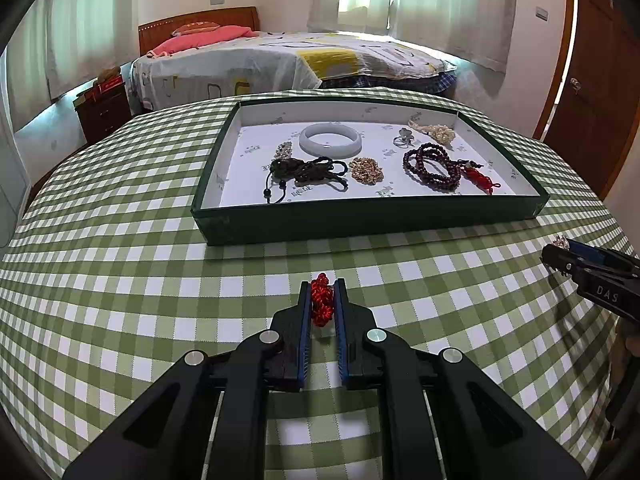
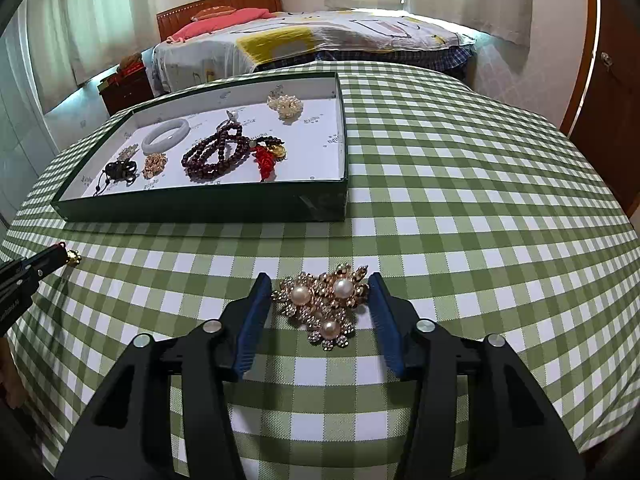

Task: Organize jewelry
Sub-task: 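Grasp the red flower charm with the left tool while the right tool grasps the pearl brooch, then carry the red charm and pearl brooch over the green box with both tools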

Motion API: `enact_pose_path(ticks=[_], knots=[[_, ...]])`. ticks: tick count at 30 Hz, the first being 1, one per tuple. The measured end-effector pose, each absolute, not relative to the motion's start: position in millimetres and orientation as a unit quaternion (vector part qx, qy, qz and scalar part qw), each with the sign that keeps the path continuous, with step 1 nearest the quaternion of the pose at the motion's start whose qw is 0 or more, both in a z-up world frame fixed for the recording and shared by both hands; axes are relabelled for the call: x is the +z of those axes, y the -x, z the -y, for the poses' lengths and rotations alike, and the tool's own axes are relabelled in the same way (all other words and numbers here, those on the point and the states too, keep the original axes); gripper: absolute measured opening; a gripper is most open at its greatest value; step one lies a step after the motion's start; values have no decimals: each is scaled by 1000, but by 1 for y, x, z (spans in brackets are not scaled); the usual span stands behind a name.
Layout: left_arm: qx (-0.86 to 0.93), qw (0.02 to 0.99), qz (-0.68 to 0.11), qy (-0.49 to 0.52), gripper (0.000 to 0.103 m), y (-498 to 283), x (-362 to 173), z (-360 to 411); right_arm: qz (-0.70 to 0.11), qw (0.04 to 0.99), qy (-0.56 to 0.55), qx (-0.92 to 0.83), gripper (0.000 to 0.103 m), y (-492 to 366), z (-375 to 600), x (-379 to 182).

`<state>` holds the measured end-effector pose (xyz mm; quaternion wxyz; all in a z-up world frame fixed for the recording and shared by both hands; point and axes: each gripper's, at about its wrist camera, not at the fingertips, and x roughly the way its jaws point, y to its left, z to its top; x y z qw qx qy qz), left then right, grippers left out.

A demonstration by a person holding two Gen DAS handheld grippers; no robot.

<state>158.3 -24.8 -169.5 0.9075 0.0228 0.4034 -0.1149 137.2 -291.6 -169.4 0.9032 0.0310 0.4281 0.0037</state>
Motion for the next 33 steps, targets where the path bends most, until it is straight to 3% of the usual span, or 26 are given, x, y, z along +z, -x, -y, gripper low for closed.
enact_pose_path(ticks=[33], knots=[[-120, 923, -365, -8, 12, -153, -134, 22, -368, 928, -25, 46, 44, -123, 268, -119]])
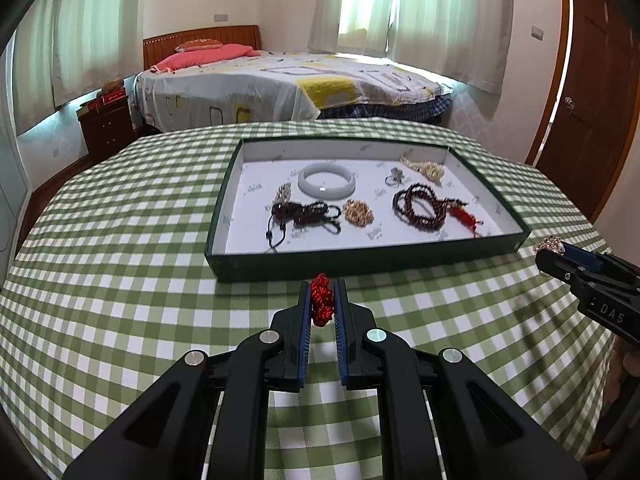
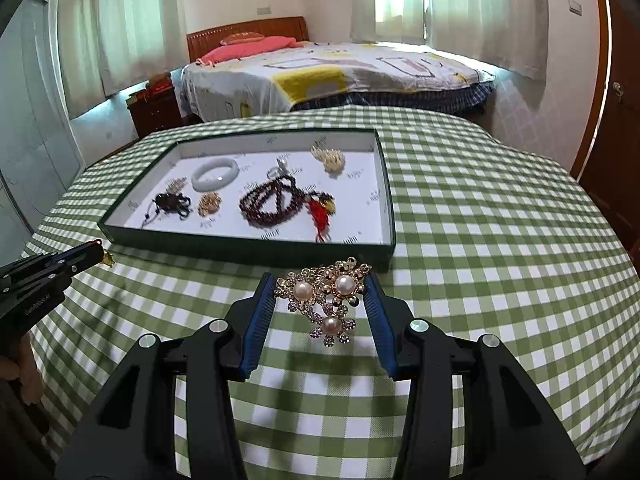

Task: Organize jewelry
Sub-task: 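Carry the red charm and pearl brooch over the green box with both tools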

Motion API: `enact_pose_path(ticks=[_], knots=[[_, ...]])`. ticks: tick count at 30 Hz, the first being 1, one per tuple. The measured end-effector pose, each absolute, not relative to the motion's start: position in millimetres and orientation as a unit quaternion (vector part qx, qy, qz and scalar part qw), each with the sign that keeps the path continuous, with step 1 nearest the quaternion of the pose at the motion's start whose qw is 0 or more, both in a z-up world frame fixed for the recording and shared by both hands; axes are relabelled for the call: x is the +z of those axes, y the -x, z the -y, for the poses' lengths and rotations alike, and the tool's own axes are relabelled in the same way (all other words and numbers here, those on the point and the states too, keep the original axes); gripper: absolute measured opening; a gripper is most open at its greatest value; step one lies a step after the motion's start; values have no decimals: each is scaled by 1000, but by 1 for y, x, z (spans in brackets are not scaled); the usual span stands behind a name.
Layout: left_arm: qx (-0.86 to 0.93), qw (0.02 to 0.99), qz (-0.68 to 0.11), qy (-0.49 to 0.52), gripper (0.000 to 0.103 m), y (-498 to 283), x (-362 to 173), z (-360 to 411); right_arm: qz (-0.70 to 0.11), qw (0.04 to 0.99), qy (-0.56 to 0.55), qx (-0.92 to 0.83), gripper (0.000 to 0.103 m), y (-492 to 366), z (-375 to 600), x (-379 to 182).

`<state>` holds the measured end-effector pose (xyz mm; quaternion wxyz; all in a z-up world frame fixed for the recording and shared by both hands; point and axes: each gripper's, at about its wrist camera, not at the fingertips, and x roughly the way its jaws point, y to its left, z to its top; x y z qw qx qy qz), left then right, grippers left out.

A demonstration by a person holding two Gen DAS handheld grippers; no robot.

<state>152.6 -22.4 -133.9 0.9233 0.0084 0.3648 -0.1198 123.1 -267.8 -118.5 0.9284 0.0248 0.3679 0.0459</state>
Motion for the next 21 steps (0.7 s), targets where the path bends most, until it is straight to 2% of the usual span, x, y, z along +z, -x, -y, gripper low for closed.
enact_pose_path(ticks=[21], knots=[[-134, 946, -295, 10, 12, -175, -75, 32, -302, 950, -24, 76, 44, -136, 254, -62]])
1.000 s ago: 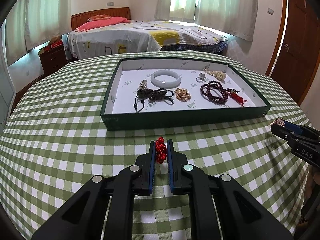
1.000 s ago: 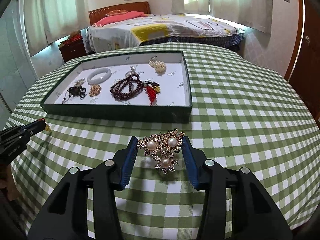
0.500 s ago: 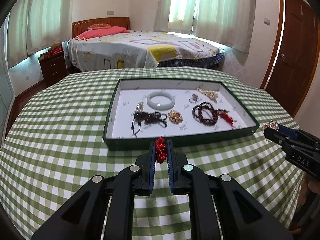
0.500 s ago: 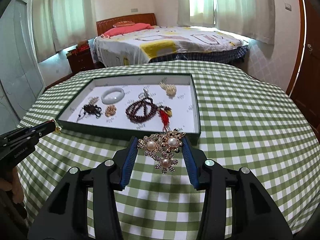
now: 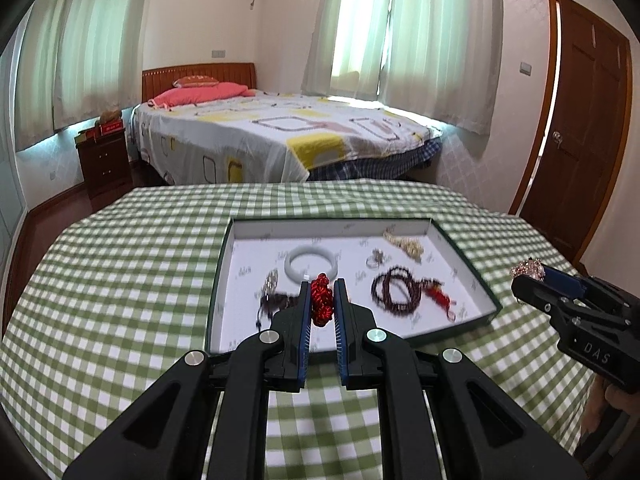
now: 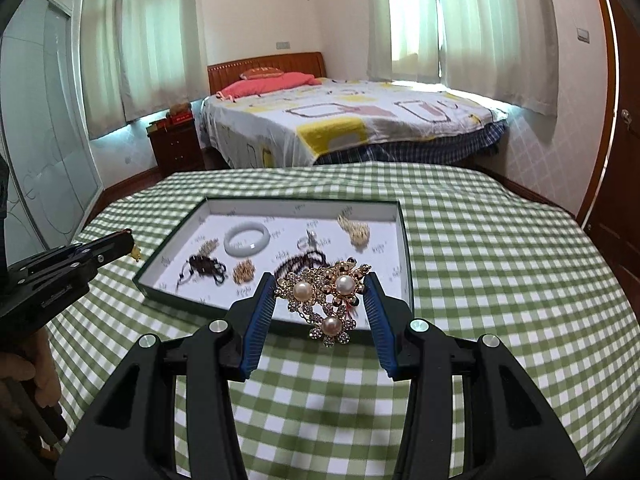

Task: Organize jewelry
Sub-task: 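Carry the red charm and pearl brooch over the green box with both tools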

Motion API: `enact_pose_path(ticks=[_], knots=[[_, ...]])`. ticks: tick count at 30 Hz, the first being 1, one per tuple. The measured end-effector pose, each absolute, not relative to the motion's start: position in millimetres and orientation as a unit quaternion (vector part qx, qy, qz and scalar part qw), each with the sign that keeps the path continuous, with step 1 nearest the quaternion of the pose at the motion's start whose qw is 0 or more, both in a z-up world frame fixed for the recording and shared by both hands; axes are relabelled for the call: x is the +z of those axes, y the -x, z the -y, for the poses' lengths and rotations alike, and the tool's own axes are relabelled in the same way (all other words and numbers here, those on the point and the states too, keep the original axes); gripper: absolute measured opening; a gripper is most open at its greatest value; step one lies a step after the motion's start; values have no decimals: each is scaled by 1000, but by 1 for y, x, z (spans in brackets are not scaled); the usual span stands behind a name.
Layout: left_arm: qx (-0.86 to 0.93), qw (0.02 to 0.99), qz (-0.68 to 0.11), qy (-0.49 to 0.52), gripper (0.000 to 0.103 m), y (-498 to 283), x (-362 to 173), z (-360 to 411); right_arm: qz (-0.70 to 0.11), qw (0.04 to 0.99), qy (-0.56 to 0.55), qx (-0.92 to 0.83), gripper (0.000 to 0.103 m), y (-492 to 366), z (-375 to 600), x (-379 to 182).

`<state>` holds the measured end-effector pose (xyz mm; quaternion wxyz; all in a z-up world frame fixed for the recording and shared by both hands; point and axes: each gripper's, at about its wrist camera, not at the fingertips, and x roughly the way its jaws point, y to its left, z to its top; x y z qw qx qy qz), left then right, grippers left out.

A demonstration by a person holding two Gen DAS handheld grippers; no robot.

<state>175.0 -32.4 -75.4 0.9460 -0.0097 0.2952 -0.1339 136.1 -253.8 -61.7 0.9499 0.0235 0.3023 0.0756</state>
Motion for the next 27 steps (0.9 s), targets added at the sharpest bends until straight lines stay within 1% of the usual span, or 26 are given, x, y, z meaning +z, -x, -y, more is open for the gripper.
enact_pose_path(ticks=[14, 20, 27], knots=[[-135, 955, -265, 13, 12, -222, -55, 41, -272, 958, -22, 92, 44, -184, 243, -43], [-134, 956, -260, 8, 12, -244, -56, 46, -273, 958, -31, 87, 44, -211, 245, -48], [-128, 954, -271, 3, 12, -267, -70, 51, -292, 953, -32, 75, 44, -243, 250, -70]])
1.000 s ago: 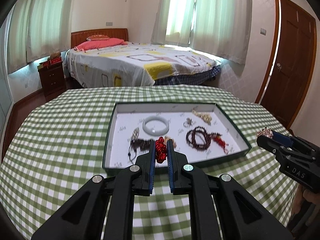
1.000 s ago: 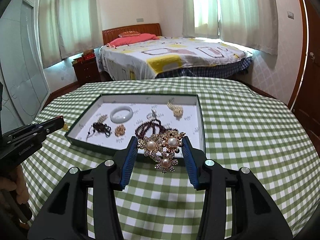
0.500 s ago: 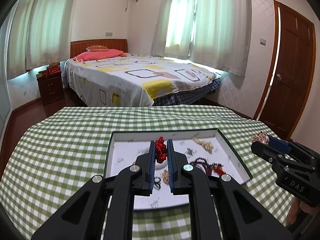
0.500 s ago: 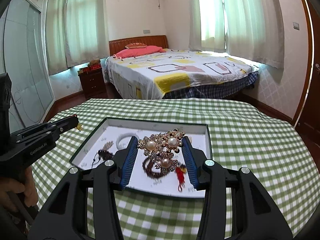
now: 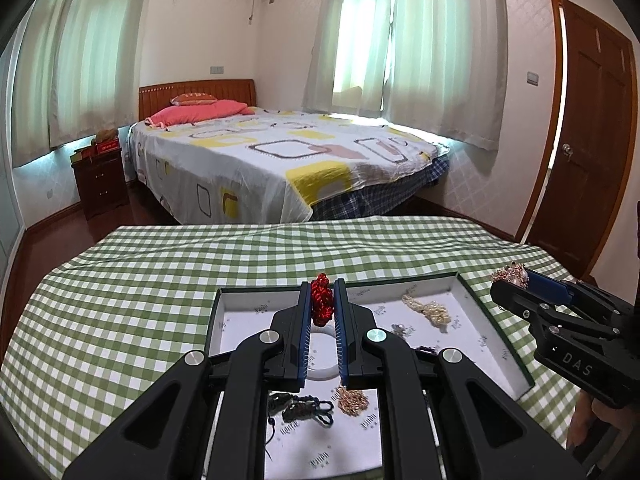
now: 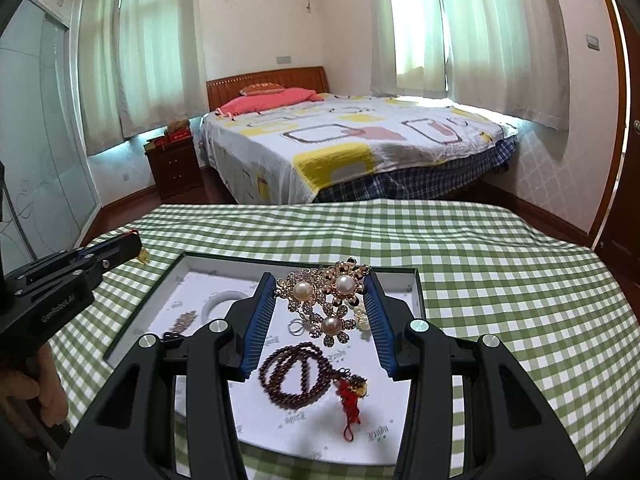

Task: Organize jewelry
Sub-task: 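Carry the red charm and pearl brooch over the green box with both tools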

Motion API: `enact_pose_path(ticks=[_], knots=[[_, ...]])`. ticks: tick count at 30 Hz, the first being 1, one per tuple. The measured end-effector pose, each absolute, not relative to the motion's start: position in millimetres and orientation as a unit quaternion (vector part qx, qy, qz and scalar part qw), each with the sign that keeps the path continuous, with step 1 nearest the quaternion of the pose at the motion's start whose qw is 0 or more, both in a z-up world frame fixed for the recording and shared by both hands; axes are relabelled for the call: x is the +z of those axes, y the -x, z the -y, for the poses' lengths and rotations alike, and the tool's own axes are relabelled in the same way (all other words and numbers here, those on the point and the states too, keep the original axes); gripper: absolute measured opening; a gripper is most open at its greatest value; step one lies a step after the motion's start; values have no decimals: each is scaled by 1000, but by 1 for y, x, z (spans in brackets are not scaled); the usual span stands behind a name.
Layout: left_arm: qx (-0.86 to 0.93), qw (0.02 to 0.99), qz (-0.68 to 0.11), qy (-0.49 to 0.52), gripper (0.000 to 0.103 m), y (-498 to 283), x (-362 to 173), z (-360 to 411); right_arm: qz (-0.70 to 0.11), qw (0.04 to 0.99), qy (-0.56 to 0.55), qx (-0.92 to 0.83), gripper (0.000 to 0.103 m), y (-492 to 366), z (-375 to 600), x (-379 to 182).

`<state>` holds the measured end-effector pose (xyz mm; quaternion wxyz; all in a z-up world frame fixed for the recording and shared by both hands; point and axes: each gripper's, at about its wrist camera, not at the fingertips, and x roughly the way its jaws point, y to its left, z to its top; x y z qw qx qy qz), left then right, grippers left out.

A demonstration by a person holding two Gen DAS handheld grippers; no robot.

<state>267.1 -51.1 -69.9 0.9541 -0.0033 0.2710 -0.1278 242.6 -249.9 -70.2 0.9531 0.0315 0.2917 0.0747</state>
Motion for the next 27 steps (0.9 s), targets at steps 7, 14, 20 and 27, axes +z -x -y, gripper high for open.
enact_pose_path(ticks=[7, 14, 20, 27], knots=[[-115, 947, -301, 0, 12, -291, -98, 51, -319, 945, -32, 65, 44, -265, 254, -99], [-101, 940, -327, -9, 12, -309, -120, 49, -355, 933, -29, 56, 44, -290, 256, -121], [-89, 926, -366, -11, 12, -327, -136, 47, -386, 921, -27, 52, 44, -305, 257, -136], [-82, 913, -400, -16, 12, -339, -149, 49, -412, 910, -30, 45, 44, -314, 260, -149]])
